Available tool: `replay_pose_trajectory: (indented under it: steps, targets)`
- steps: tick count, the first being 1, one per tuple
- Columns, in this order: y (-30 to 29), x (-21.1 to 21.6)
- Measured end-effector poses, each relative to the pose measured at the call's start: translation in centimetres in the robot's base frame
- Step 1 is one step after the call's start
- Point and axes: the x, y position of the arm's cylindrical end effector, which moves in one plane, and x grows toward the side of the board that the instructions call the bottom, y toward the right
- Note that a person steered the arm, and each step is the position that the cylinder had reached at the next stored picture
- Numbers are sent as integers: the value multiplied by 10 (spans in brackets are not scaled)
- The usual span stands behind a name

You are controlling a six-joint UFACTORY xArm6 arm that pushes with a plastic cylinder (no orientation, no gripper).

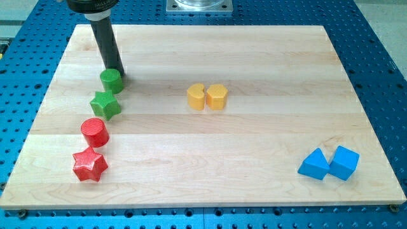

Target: Make a vertical line with the yellow and blue blocks

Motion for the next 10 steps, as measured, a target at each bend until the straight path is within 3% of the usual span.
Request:
replay_pose_trajectory:
  steps: [1, 2, 4, 5, 6, 7, 8, 9, 10]
  targets:
    - [-2, 9]
    - [77, -5]
    - [195, 30]
    - [194, 73]
    - [227, 85]
    - [233, 132]
    - [282, 165]
    - [275, 196]
    - [251, 162]
